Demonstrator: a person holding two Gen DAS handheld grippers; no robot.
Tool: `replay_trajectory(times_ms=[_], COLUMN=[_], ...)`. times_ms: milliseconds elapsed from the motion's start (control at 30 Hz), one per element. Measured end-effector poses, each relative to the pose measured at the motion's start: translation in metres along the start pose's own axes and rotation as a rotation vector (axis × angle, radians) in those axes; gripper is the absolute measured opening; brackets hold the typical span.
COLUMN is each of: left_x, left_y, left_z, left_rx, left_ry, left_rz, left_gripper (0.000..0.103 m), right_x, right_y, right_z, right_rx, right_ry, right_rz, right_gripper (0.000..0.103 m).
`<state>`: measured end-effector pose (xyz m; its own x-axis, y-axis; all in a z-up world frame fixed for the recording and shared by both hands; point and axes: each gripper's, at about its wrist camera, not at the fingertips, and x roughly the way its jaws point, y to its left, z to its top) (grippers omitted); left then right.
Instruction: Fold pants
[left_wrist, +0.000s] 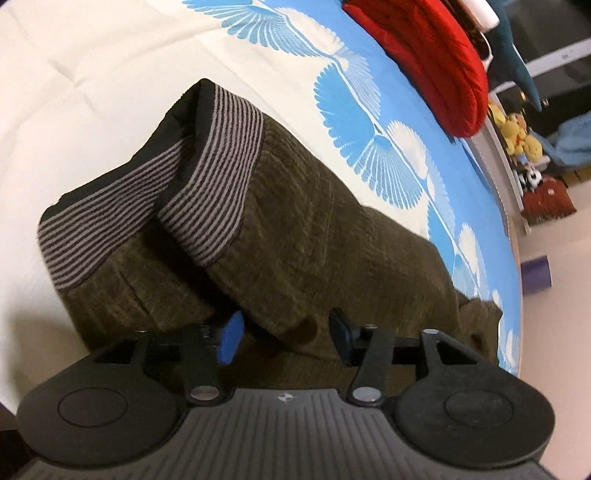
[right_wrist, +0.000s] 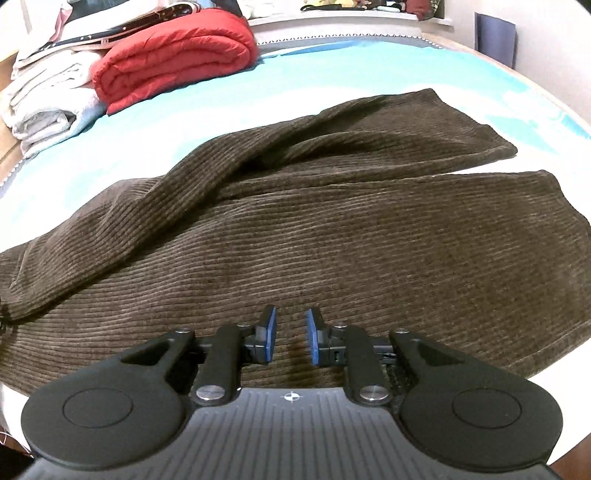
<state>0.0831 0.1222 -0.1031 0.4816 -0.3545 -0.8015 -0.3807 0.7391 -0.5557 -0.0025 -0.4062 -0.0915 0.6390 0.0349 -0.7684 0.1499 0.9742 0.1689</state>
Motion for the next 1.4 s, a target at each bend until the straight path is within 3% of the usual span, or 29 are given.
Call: replay_trajectory(times_ms=[167,200,233,267,333,467,667,833,933,1033,1133,1267,1400], left_x=[0.01,0.011,0.011,0.009,0.0,-0.012,0.018,0.022,0.023,0.025,0.028,0.026,0.026], left_y=[-0.004,-0.005,-0.006,-0.008,-0.015,-0.036,-0.021,-0.025,-0.022,-0.02,-0.021,-0.022,-0.022], left_z=[0.007,0.008,0.01,0.012,0.013,0.013,0.016,0.017,0.018,0.022,0.023,0.019,0.019], left_rx=[-0.014,-0.005,0.006,0.031,0.084,0.194,0.102,0.141,0.142,0.127,0.139,0.173,0.169], left_ry=[-0.004,-0.017,-0.029,-0.053,-0.114,-0.242,-0.067,-0.066,-0.059,-0.051,-0.052,-0.06,-0.055], left_rz=[0.051,0.081,0.106,0.134,0.143,0.179,0.25,0.257,0.249,0.237,0.24,0.247,0.239], left_gripper=[0.058,0.05,0.026,0.016,0.011,0.011,0.016,0.016,0.016,0.016,0.016,0.016,0.016], right_x=[0.013,0.015,0.018,0.021,0.025,0.03,0.019,0.02,0.042,0.069,0.107,0.154,0.193], right_y=[-0.002,-0.002,-0.002,-0.002,-0.002,-0.002,-0.008,-0.029,-0.044,-0.057,-0.069,-0.085,-0.092], right_z=[0.002,0.002,0.002,0.002,0.003,0.006,0.027,0.072,0.11,0.145,0.179,0.199,0.199], right_rx=[0.005,0.009,0.01,0.009,0.008,0.013,0.064,0.157,0.219,0.302,0.392,0.564,0.67], right_ry=[0.024,0.03,0.039,0.045,0.054,0.051,-0.07,-0.168,-0.162,-0.145,-0.12,-0.098,-0.058], right_rz=[-0.009,-0.01,-0.014,-0.018,-0.021,-0.029,-0.019,0.047,0.072,0.093,0.086,0.033,0.018], right_gripper=[0.023,0.023,0.023,0.023,0.023,0.023,0.021,0.02,0.021,0.028,0.043,0.05,0.05])
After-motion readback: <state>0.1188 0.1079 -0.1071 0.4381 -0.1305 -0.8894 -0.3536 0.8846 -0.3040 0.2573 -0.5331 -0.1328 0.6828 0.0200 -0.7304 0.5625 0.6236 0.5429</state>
